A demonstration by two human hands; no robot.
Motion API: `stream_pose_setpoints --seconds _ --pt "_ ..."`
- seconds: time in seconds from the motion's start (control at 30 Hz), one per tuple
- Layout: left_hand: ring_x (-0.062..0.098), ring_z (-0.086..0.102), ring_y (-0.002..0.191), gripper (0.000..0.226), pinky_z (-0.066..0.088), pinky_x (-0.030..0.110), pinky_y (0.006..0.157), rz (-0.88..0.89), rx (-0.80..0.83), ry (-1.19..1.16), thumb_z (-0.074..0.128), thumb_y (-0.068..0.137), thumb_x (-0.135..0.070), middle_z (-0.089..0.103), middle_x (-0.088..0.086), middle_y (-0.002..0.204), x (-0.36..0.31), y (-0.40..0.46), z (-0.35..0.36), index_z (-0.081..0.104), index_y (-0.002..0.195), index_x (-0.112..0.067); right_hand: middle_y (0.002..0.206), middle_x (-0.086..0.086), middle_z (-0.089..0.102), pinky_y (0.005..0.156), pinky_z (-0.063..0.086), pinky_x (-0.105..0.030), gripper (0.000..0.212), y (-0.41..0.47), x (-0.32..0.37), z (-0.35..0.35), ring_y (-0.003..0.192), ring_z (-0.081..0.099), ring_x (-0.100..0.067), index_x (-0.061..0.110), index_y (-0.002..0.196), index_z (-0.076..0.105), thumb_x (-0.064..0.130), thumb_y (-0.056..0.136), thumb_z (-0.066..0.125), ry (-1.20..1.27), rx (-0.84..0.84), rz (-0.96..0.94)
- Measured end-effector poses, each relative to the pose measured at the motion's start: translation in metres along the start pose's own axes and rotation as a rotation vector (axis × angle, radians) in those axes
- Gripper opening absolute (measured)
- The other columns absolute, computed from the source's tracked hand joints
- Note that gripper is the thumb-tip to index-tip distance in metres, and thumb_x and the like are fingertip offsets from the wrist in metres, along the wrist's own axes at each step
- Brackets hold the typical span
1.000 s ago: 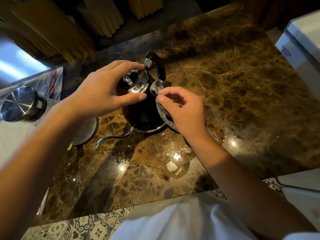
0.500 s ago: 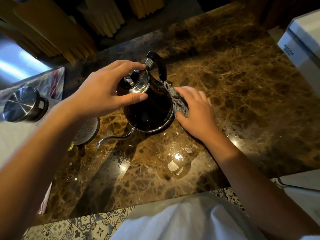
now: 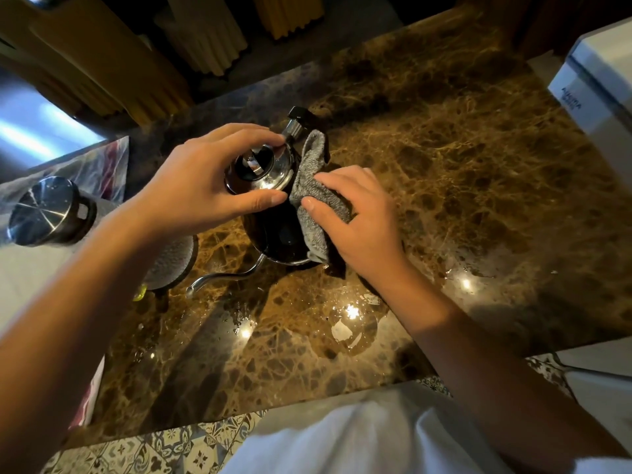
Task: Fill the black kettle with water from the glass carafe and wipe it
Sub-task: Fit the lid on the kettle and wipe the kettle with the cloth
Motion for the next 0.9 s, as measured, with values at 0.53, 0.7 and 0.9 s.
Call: stream_pose_setpoints --seconds 0.53,0.7,0.9 --pt "0.012 0.045 0.144 0.076 0.042 0.045 0.117 0.059 0.010 -0.067 0.064 0.082 -0.067 0.047 -0.005 0.157 0.011 0.001 0.001 0.052 0.148 -0.030 0.119 -0.002 0.067 0.097 0.051 -0.029 0.031 0.021 -0.010 0.003 0.113 0.064 -0.016 0.012 0.128 0.071 0.021 0.099 0.063 0.034 0.074 0.099" --pt "0.008 0.039 0.149 0.073 0.039 0.043 0.119 0.089 0.039 -0.142 0.068 0.083 -0.060 0.043 -0.008 0.160 0.018 -0.003 0.002 0.051 0.147 -0.029 0.113 -0.010 0.067 0.090 0.054 -0.044 0.031 0.015 -0.032 0.004 0.105 0.065 -0.025 0.011 0.128 0.073 0.026 0.106 0.057 -0.074 0.147 0.229" --pt "0.004 0.037 0.149 0.076 0.032 0.027 0.119 0.088 0.043 -0.127 0.068 0.082 -0.064 0.042 -0.010 0.161 0.020 -0.001 0.003 0.049 0.148 -0.033 0.108 -0.006 0.069 0.083 0.052 -0.034 0.026 0.019 -0.045 -0.007 0.098 0.066 -0.022 0.016 0.126 0.076 0.023 0.103 0.064 -0.115 0.224 0.316"
Point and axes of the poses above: each hand's wrist, its own y-axis towards the middle knuckle, its own z-axis out of the palm, x = y × z, the point moved 1 cm from there along y, towards the middle knuckle
